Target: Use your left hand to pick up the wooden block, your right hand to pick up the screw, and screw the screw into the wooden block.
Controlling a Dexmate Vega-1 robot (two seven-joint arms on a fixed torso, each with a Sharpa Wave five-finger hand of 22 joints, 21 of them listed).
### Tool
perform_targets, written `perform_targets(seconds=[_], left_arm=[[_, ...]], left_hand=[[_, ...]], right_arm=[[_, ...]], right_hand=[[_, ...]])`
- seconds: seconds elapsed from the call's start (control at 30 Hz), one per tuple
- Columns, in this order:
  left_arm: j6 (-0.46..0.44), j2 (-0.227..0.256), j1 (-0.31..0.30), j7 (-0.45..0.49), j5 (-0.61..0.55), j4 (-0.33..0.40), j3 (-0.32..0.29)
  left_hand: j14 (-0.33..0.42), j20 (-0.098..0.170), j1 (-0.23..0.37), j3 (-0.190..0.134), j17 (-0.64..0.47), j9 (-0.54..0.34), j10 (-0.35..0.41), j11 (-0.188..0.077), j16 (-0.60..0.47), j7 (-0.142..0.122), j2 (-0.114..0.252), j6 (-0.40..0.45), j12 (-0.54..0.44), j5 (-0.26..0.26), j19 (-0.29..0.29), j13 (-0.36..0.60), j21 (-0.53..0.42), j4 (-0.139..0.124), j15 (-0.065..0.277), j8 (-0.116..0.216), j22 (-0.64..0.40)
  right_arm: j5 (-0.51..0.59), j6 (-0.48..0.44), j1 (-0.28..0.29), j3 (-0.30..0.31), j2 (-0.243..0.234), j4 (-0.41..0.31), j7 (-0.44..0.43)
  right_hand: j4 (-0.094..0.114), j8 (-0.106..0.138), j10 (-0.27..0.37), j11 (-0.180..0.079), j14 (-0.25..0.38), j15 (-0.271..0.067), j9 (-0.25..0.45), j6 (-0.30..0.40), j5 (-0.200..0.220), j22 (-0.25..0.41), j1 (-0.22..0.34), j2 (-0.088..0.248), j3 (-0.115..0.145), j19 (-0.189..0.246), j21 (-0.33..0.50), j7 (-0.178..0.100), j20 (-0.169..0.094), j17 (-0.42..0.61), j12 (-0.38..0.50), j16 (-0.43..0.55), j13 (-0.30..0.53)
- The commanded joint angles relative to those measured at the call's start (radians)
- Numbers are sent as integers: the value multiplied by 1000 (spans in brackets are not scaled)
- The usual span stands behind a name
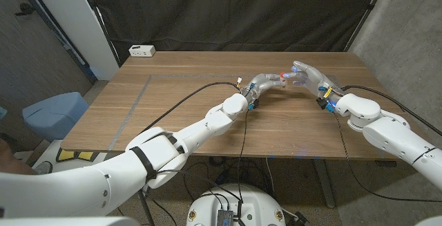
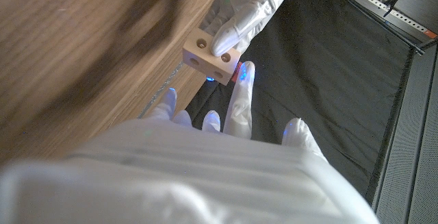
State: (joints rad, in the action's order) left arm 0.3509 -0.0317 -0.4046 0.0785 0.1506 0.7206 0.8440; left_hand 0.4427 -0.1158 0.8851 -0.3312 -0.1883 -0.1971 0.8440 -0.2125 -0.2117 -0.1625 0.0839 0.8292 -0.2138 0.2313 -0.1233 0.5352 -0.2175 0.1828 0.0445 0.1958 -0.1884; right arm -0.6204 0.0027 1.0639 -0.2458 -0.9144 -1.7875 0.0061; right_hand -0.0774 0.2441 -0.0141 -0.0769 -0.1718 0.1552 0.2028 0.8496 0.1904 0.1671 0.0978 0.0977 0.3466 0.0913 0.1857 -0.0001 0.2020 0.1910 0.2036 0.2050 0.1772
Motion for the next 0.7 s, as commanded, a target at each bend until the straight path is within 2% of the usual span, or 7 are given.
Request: perform_targets(seconds=[0.03, 0.33, 0.43, 0.6, 0.63, 0.7], left_arm=[[-14, 8, -10, 8, -3, 25, 2], [-21, 16, -18, 16, -6, 47, 1], [-22, 18, -19, 18, -8, 50, 2], [-28, 21, -21, 17, -9, 60, 2], [-28, 22, -22, 18, -10, 61, 2], [-30, 22, -23, 19, -10, 65, 2]], left_hand=[[7, 6, 5, -37, -3, -4, 11, -1, -5, 8, 12, 15, -8, 6, -3, 6, -3, -27, 47, 5, -3], [6, 6, 4, -37, -3, -4, 10, -1, -5, 9, 12, 15, -7, 6, -3, 6, -3, -27, 45, 5, -3], [6, 6, 4, -37, -3, -4, 11, -1, -5, 9, 12, 15, -7, 6, -3, 6, -3, -27, 46, 5, -3], [7, 7, 5, -38, -3, -4, 10, -1, -5, 8, 12, 16, -7, 6, -3, 6, -3, -26, 47, 6, -3], [7, 7, 5, -38, -3, -4, 10, -1, -5, 9, 12, 15, -7, 6, -3, 6, -3, -27, 47, 5, -3], [6, 6, 5, -38, -3, -4, 10, -1, -5, 9, 12, 13, -7, 6, -3, 6, -3, -27, 45, 5, -3]], right_arm=[[-4, 14, 25, 19, -4, -10, -19], [13, 32, 40, 34, 8, -5, -57], [13, 34, 42, 36, 14, -1, -65], [17, 41, 32, 31, 24, 14, -62], [21, 44, 29, 29, 25, 18, -58], [23, 45, 23, 25, 27, 24, -55]], right_hand=[[3, 4, 14, -1, -8, -11, 1, 18, 7, 3, -2, 8, 8, 10, 7, 3, 5, 0, 3, 6, 3], [-3, -2, 38, 12, 22, -15, 0, 22, 7, 4, 6, 10, 14, 50, 19, 2, -9, -2, 5, 12, 3], [-5, -7, 43, 24, 28, -13, 0, 13, 7, 4, 9, 9, 15, 64, 22, -1, -9, -3, 4, 12, 3], [-9, -22, 36, 29, 32, -12, 0, -14, 7, 3, 12, 5, 17, 79, 23, -9, 0, -4, -3, 10, 3], [-9, -24, 33, 28, 32, -11, 0, -19, 7, 3, 12, 5, 17, 81, 23, -11, -2, -4, -4, 9, 3], [-10, -28, 29, 30, 33, -11, 0, -27, 6, 3, 12, 2, 16, 87, 23, -14, -24, -3, -8, 7, 3]])
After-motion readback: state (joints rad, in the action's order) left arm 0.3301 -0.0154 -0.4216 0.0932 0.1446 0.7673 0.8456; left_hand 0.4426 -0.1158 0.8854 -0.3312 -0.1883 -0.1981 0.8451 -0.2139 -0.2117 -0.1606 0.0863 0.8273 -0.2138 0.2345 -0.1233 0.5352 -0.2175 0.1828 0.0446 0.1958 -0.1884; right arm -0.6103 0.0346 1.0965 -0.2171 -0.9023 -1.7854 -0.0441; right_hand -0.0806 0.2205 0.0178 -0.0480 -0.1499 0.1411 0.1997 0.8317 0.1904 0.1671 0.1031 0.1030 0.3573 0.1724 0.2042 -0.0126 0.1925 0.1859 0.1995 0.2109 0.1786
